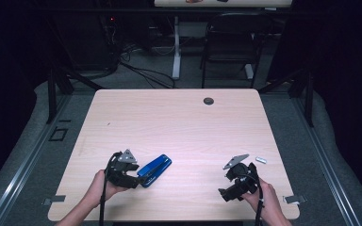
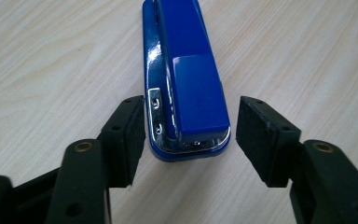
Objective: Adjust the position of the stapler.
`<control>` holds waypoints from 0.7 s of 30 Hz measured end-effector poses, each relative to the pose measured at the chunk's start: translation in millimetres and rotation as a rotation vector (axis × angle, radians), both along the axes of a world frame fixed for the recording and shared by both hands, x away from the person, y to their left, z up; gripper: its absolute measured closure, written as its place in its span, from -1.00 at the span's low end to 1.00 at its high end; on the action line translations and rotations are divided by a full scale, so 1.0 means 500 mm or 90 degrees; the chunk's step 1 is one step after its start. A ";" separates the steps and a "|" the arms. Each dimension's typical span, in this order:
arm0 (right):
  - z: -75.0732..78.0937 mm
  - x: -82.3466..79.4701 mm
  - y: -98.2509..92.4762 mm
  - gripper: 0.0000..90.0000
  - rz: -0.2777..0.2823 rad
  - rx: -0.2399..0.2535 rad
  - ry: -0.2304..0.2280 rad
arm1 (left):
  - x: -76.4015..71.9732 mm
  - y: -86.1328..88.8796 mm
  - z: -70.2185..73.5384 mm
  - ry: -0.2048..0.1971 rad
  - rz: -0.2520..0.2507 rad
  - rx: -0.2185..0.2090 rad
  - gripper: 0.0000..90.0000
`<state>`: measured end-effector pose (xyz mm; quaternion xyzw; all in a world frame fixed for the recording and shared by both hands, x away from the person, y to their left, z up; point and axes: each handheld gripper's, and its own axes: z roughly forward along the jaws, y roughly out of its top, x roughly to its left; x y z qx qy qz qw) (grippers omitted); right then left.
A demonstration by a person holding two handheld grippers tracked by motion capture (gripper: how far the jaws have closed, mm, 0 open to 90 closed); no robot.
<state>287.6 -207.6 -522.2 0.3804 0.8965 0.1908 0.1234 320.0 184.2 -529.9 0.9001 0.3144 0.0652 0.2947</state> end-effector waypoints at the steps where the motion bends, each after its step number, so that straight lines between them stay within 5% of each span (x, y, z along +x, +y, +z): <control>1: -0.001 -0.001 0.001 -0.93 -0.002 0.007 -0.001 | 0.000 0.001 -0.002 -0.001 0.004 0.000 0.03; 7: 0.001 -0.001 0.001 -0.92 -0.002 -0.004 0.000 | 0.002 0.003 -0.009 0.017 -0.010 -0.007 0.35; 16: -0.001 -0.001 0.004 -0.90 0.003 -0.009 0.005 | -0.001 -0.005 -0.010 0.037 0.001 -0.003 0.42; 21: -0.002 -0.001 0.005 -0.89 0.001 -0.011 0.007 | -0.002 -0.005 -0.013 0.064 0.014 -0.027 0.42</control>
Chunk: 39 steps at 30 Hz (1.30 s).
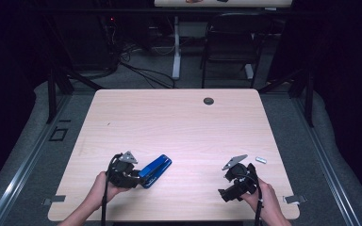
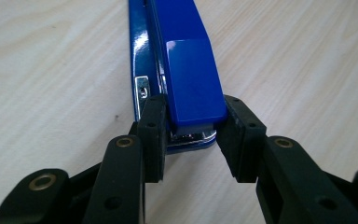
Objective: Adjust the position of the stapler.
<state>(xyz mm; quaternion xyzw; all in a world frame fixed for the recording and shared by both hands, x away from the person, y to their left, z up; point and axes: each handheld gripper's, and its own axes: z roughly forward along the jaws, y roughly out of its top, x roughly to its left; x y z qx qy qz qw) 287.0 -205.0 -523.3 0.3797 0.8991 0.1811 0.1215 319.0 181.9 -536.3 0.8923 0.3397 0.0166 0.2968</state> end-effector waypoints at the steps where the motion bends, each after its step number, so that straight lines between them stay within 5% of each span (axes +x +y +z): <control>1: -0.001 0.000 0.000 -0.89 0.000 -0.003 -0.001 | -0.001 -0.001 0.001 0.000 0.001 0.003 0.42; 8: -0.003 0.000 0.005 -0.89 0.005 -0.008 0.000 | -0.011 -0.019 0.000 0.034 0.011 -0.014 0.40; 14: -0.002 -0.002 0.005 -0.89 0.004 -0.007 -0.003 | -0.013 -0.020 0.006 0.036 0.008 -0.013 0.37; 21: -0.002 -0.003 0.002 -0.88 0.002 -0.004 -0.004 | -0.026 -0.005 0.032 0.021 0.004 -0.041 0.20; 27: -0.001 -0.004 0.005 -0.88 0.005 -0.004 -0.003 | -0.028 0.013 0.047 -0.011 0.020 -0.062 0.28; 32: -0.001 -0.003 0.005 -0.87 0.007 -0.012 -0.002 | -0.019 0.029 0.046 -0.038 0.044 -0.050 0.38; 33: -0.001 -0.003 0.004 -0.87 0.009 -0.017 -0.001 | -0.016 0.032 0.040 -0.051 0.051 -0.012 0.41; 39: -0.001 -0.003 0.007 -0.87 0.014 -0.019 -0.002 | -0.006 0.026 0.012 -0.041 0.050 0.036 0.54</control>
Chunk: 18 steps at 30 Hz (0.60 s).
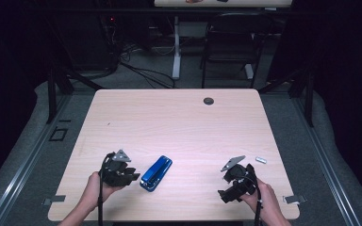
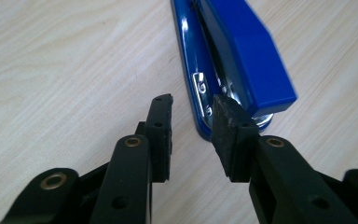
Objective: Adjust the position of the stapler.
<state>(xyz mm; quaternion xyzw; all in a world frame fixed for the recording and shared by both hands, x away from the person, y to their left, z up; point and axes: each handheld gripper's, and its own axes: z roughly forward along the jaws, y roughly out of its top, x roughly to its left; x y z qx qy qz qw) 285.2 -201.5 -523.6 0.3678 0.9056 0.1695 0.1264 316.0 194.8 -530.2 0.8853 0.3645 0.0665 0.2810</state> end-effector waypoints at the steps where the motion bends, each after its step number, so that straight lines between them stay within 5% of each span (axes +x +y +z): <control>1: -0.001 0.000 0.000 -0.87 0.001 0.002 -0.001 | 0.003 -0.004 -0.005 0.010 -0.008 -0.006 0.59; 8: -0.002 0.001 0.000 -0.86 0.002 -0.002 0.005 | 0.004 -0.022 -0.016 0.016 -0.035 0.019 0.68; 18: -0.006 0.001 0.003 -0.86 0.005 -0.001 0.009 | 0.010 -0.034 -0.030 0.031 -0.049 0.016 0.84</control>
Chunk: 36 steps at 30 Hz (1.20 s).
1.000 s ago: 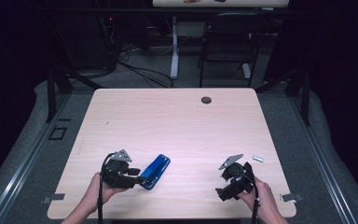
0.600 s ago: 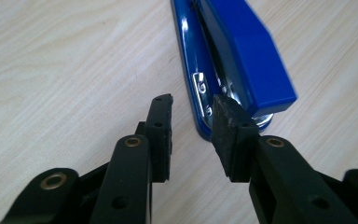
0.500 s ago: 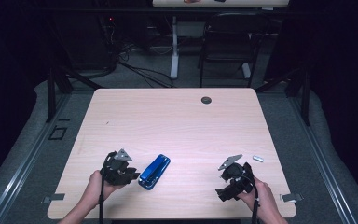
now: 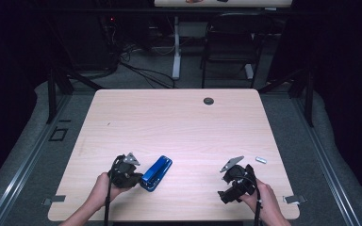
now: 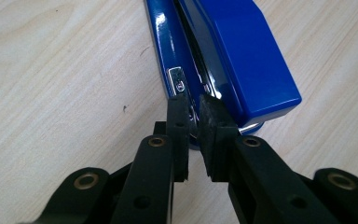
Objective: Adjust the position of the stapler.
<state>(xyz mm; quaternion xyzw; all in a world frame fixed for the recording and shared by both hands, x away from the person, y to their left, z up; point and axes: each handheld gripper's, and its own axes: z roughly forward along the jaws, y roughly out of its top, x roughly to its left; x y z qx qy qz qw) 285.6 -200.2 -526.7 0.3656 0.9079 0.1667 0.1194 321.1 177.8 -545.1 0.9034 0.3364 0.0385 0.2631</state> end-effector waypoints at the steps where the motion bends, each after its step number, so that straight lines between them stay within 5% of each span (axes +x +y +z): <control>1: 0.000 0.000 0.000 -0.86 0.000 0.000 0.000 | 0.000 0.000 0.000 0.001 0.000 0.000 0.84; 9: -0.001 0.000 0.002 -0.86 0.004 -0.002 0.001 | -0.001 0.002 0.000 0.012 0.000 -0.007 0.89; 17: -0.002 0.000 0.002 -0.85 0.002 -0.006 0.000 | -0.016 -0.022 0.000 0.012 -0.038 -0.011 0.86; 19: -0.006 -0.001 0.004 -0.85 -0.006 0.012 -0.004 | -0.018 -0.027 0.000 0.006 -0.046 -0.008 0.88; 21: -0.002 0.000 0.003 -0.85 0.003 -0.009 0.000 | -0.020 -0.031 0.000 0.003 -0.051 -0.008 0.91; 36: -0.005 0.002 0.006 -0.85 0.010 -0.012 0.011 | -0.024 -0.049 -0.004 0.011 -0.067 -0.041 0.95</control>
